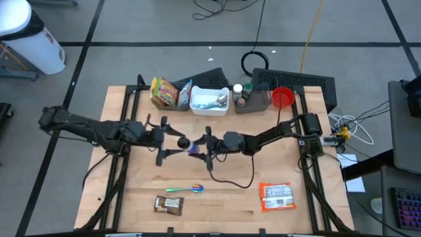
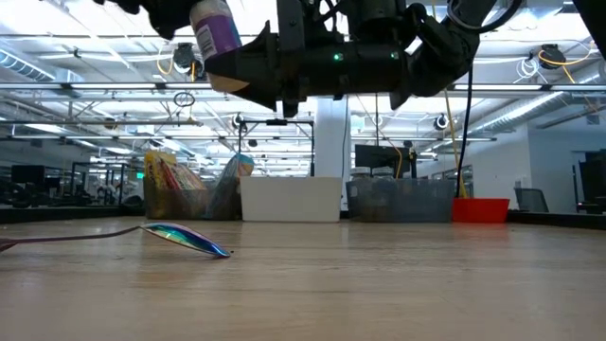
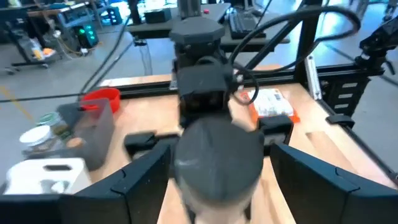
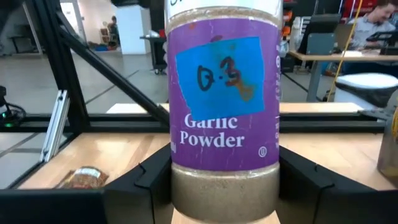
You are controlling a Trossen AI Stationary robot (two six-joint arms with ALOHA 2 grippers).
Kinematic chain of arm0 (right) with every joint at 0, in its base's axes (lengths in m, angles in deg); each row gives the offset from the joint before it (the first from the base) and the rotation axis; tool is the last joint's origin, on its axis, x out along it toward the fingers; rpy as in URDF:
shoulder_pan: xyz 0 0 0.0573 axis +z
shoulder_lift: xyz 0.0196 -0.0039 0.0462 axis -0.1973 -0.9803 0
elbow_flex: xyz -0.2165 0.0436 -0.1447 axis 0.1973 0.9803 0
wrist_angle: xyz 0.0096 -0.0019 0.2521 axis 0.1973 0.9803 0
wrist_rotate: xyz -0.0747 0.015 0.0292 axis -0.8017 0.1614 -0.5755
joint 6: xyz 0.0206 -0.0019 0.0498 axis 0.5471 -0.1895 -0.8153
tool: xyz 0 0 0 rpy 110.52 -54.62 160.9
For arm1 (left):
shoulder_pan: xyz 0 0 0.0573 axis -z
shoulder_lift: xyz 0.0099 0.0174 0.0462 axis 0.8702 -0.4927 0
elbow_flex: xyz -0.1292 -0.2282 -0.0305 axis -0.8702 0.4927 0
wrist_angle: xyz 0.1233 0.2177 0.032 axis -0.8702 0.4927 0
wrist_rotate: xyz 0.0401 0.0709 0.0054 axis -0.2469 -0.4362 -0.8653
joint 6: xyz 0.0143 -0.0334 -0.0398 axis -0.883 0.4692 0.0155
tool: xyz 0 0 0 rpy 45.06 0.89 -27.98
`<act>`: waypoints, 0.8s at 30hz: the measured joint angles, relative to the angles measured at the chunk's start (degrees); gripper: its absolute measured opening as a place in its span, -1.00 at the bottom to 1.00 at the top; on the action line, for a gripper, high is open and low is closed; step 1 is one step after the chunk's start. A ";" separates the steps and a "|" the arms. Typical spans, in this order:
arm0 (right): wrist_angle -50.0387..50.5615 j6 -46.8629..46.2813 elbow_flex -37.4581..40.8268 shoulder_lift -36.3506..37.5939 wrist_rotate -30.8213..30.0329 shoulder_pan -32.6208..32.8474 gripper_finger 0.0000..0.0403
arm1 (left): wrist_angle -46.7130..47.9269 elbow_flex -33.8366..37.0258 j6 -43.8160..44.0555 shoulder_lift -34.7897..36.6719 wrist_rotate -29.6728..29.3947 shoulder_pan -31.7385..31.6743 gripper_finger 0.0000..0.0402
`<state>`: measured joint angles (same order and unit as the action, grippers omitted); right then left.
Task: Pick & Place Food Item
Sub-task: Put the violet seasoning into the right black bin
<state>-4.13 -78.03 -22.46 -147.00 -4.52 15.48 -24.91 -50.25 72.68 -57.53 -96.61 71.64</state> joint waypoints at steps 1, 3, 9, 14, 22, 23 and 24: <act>-0.56 0.00 0.00 0.02 0.02 0.00 -0.05 | 1.67 0.00 -0.04 1.30 -0.64 0.00 0.38; -1.06 -0.01 0.00 0.00 0.02 -0.01 -0.05 | 4.37 0.00 0.79 3.67 -1.53 0.00 0.36; -4.21 -0.02 0.02 0.00 0.09 0.00 -0.05 | 12.75 0.00 5.10 8.22 -1.91 0.34 0.36; -7.82 -0.04 0.02 0.00 0.44 0.09 -0.05 | 13.49 0.02 6.72 7.87 -2.21 1.62 0.38; -10.03 -0.18 0.02 0.00 1.79 0.43 -0.05 | -5.93 7.36 2.75 5.37 -2.40 2.52 0.31; -10.11 -0.11 0.02 0.00 1.79 0.51 -0.05 | -9.18 9.09 2.42 5.36 -2.65 2.30 0.30; -10.12 -0.12 0.02 0.00 1.83 0.55 -0.05 | -12.84 10.67 2.30 5.31 -2.96 2.01 0.29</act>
<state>-14.26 -78.15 -22.44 -147.00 -2.69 16.03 -37.74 -39.58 74.99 -52.22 -99.57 73.65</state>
